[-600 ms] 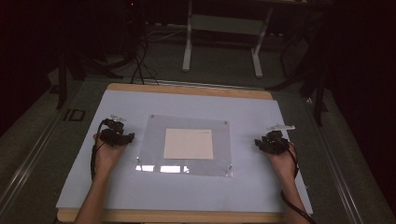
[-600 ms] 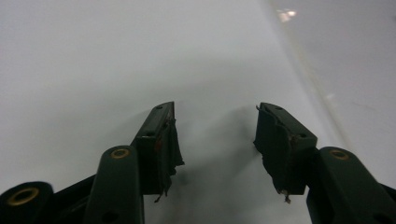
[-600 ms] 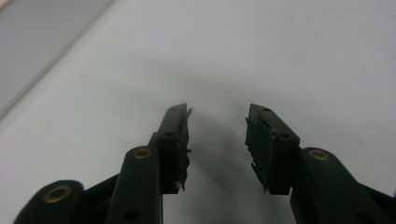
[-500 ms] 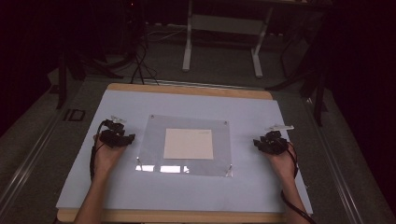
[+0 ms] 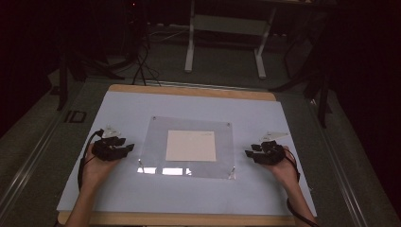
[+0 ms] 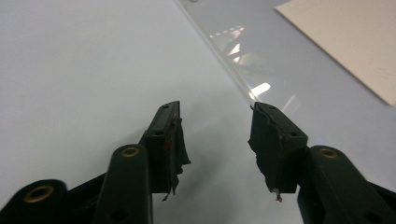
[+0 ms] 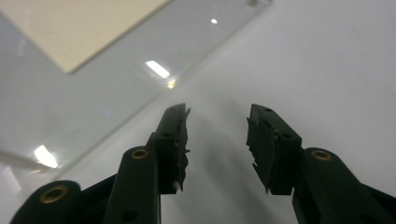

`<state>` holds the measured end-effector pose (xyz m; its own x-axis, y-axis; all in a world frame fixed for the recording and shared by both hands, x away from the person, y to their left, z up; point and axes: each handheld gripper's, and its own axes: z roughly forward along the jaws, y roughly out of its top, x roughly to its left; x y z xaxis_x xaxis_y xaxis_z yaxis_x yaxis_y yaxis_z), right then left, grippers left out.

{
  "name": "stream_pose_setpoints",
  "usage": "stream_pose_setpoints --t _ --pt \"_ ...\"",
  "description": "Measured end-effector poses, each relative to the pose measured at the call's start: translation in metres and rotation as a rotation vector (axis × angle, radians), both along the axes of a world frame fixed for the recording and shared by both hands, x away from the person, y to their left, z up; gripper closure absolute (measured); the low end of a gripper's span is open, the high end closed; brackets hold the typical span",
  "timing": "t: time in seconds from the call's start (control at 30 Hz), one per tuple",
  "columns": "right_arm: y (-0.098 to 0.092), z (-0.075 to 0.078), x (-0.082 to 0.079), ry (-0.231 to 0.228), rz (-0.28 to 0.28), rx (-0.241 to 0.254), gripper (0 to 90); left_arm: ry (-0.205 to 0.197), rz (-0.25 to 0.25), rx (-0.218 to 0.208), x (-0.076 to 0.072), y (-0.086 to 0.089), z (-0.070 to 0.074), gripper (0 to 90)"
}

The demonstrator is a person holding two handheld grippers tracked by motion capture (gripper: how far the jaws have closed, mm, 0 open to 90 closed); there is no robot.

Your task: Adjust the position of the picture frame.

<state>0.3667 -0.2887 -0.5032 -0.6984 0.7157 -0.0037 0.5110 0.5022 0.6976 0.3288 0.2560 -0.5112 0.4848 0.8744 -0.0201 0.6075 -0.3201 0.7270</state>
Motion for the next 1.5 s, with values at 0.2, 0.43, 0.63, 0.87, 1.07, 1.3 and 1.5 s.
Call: stream_pose_setpoints --t 0.2,0.43,0.63,0.87,1.07,1.3,1.5 --pt "0.017 0.0 -0.015 0.002 0.076 0.029 58.6 0.01 -0.054 0.0 -0.018 -0.001 -0.003 50.2" --pt "0.03 -0.004 -0.028 0.015 0.152 0.007 59.7 0.009 -0.134 -0.005 -0.027 -0.008 -0.004 51.5" --pt "0.028 -0.005 -0.041 0.013 0.18 0.014 59.9 0.012 -0.176 0.044 -0.034 -0.018 -0.005 51.9" --pt "0.031 -0.008 -0.059 0.02 0.279 0.0 62.0 0.017 -0.217 0.067 -0.044 -0.019 -0.007 53.3" --pt "0.042 -0.01 -0.061 0.026 0.322 0.007 64.9 0.008 -0.265 0.073 -0.048 -0.027 -0.007 54.4" --pt "0.055 -0.012 -0.055 0.003 0.305 0.009 77.1 -0.004 -0.32 0.089 -0.04 -0.046 -0.008 66.0" --pt "0.057 -0.014 -0.057 -0.005 0.299 0.014 82.9 0.005 -0.356 0.119 -0.038 -0.055 -0.013 76.5"
